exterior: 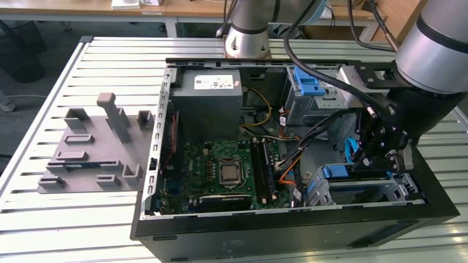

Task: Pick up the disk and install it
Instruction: 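Insert the second disk wire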

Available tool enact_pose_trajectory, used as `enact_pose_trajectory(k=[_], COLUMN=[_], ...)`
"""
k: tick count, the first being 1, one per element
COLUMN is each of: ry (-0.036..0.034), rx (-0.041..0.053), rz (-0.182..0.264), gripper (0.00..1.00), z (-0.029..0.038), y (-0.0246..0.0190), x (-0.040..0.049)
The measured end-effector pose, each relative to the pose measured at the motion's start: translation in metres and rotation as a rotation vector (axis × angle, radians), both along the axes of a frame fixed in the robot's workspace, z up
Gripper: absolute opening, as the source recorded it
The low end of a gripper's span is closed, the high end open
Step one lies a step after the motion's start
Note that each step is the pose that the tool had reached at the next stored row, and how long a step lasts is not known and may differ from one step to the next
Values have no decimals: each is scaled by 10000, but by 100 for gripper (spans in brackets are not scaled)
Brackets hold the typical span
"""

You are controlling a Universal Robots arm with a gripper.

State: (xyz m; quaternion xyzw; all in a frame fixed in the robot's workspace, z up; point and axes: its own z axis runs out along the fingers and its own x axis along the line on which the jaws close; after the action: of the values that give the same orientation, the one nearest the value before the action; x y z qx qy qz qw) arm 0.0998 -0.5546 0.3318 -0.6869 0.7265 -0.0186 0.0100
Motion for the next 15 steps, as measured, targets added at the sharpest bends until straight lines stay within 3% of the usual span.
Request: enact_pose_trajectory(k=[12,14,15], ry=[0,0,0], rx=[3,3,4], rz=[0,0,0], gripper=[16,17,24], z=[-21,-22,-23], y=[-2,-2,-2], x=[0,0,0])
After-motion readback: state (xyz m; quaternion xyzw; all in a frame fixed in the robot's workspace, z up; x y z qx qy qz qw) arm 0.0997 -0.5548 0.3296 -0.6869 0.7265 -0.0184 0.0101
